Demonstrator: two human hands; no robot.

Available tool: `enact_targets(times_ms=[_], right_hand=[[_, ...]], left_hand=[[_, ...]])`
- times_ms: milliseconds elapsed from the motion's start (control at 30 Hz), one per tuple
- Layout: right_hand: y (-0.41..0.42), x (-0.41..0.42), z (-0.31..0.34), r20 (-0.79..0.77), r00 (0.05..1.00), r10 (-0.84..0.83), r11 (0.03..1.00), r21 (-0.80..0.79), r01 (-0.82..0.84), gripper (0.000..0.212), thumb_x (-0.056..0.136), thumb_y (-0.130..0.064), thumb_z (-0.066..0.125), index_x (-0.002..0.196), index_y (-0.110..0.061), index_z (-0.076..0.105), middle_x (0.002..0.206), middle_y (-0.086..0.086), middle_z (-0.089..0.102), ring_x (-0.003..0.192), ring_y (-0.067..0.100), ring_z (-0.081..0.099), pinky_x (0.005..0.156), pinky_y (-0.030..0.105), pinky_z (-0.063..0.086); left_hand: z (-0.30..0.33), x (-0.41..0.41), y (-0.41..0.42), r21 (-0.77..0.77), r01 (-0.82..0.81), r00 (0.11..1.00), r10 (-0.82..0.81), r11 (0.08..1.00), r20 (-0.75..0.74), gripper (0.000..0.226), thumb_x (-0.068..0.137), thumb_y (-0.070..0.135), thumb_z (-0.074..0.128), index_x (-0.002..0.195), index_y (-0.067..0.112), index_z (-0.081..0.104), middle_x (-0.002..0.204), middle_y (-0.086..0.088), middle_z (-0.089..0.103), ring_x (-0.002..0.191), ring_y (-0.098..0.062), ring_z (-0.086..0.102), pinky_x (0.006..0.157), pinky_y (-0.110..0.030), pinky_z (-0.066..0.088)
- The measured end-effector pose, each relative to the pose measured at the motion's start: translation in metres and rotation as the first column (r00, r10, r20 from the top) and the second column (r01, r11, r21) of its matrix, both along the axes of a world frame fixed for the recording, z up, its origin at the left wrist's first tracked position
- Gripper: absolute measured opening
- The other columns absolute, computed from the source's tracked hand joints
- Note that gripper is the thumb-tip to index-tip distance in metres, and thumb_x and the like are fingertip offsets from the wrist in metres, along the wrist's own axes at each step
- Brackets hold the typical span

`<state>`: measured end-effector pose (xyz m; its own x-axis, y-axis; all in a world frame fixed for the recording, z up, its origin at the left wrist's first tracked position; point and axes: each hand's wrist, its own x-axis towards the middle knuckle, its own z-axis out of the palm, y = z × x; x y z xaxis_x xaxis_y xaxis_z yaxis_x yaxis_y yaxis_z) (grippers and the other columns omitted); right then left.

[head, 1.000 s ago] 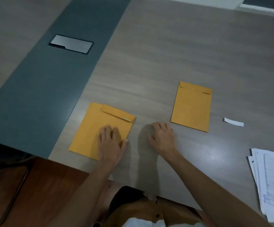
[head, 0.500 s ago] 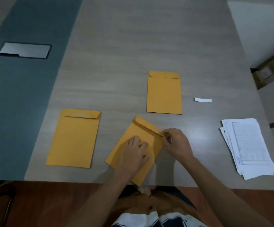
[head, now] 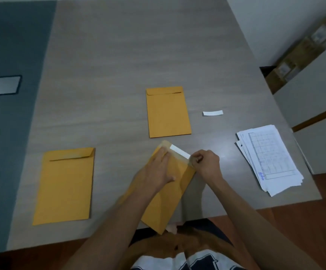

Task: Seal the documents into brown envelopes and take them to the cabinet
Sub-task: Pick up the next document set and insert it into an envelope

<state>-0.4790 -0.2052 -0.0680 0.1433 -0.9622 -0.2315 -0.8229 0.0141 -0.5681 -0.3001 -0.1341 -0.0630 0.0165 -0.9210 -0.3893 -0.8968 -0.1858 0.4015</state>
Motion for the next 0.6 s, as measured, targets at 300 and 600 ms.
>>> enact_targets(times_ms=[300,600], right_hand=[[-0.009,-0.023,0.0,0.01,1.0,-0.012,1.0,0.022,0.012,0.012,0.082,-0.016,0.07,0.094,-0.014,0.071,0.092,0.004,0.06,0.074,0.01,0.058,0.063,0.004,0.038],[-0.039,-0.096,0.027,0.097,0.987,-0.132,0.991,0.012,0.132,0.027,0.082,-0.024,0.072,0.108,-0.014,0.07,0.1,0.005,0.067,0.09,0.017,0.066,0.082,0.024,0.049]], left_hand=[[0.001,-0.015,-0.015,-0.005,0.004,0.998,-0.004,1.0,0.055,0.091,0.07,0.053,0.079,0.144,0.026,0.032,0.157,0.005,0.015,0.135,-0.026,0.037,0.096,-0.041,0.046],[0.024,-0.096,-0.047,-0.221,-0.08,0.996,0.072,0.972,-0.045,0.034,0.083,0.037,0.068,0.108,0.018,0.057,0.114,0.0,0.046,0.085,-0.022,0.059,0.063,-0.034,0.047]])
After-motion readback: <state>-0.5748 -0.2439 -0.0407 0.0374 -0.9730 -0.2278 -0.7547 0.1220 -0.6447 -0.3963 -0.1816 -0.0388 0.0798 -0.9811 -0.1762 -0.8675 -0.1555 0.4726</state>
